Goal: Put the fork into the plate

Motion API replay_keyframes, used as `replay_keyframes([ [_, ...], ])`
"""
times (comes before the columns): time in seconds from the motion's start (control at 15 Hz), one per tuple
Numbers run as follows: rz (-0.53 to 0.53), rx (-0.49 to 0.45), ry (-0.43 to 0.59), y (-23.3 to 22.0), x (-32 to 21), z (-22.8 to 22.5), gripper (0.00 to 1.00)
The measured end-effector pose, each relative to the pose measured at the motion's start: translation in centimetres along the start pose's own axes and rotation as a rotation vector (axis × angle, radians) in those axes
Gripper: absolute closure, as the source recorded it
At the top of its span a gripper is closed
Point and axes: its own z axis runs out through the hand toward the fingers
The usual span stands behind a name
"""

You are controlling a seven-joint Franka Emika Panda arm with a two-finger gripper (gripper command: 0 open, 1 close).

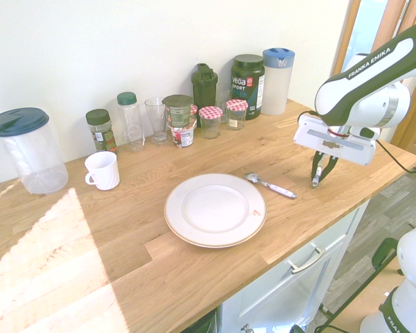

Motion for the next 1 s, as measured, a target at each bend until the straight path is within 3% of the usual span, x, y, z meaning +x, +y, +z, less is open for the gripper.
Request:
replay_keyframes([
  [0.47, -0.074, 0.051, 0.061, -0.5, -3.0, -3.4, 1.0],
  [0.67, -0.134, 0.049, 0.131, 0.7, -8.1, -6.3, 1.0],
  [1.0, -0.326, 0.041, 0.245, 4.6, -18.8, -8.4, 1.0],
])
